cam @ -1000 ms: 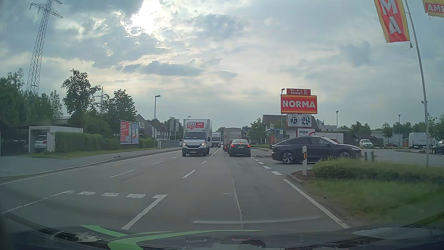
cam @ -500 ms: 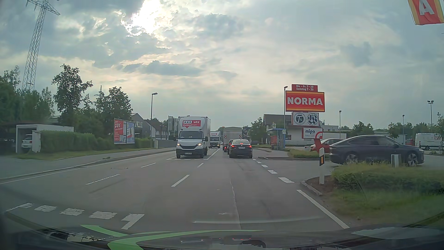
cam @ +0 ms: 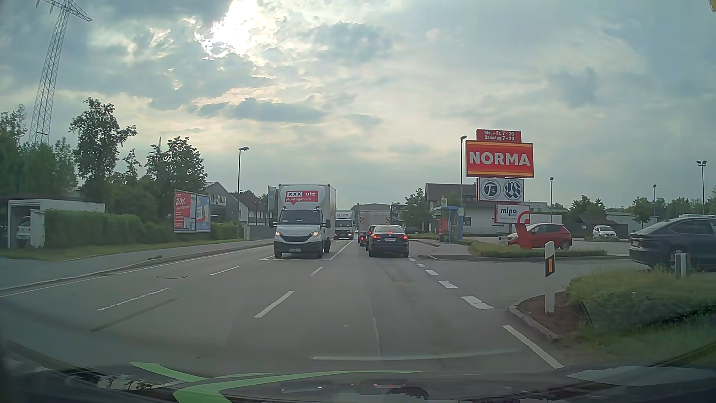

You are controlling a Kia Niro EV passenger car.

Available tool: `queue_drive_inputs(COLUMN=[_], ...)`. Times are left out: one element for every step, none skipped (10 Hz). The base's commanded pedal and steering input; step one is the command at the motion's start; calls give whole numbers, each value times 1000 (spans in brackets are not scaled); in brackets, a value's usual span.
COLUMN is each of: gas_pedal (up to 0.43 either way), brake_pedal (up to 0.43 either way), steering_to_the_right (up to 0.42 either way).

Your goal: Follow the waypoints while adhering to traffic rules and regulations

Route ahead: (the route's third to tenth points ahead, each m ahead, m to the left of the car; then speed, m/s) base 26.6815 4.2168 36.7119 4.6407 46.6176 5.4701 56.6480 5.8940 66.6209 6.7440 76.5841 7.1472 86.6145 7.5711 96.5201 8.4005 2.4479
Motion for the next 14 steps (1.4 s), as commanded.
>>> queue_drive_inputs(gas_pedal=[0, 0, 0, 0, 0, 0, 0, 0, 0, 0, 0, 0, 0, 0], brake_pedal=[256, 256, 256, 256, 256, 256, 256, 256, 256, 256, 250, 250, 256, 256], steering_to_the_right=[3, 3, 4, 4, 4, 4, 4, 4, 4, 4, 4, 4, 4, 4])
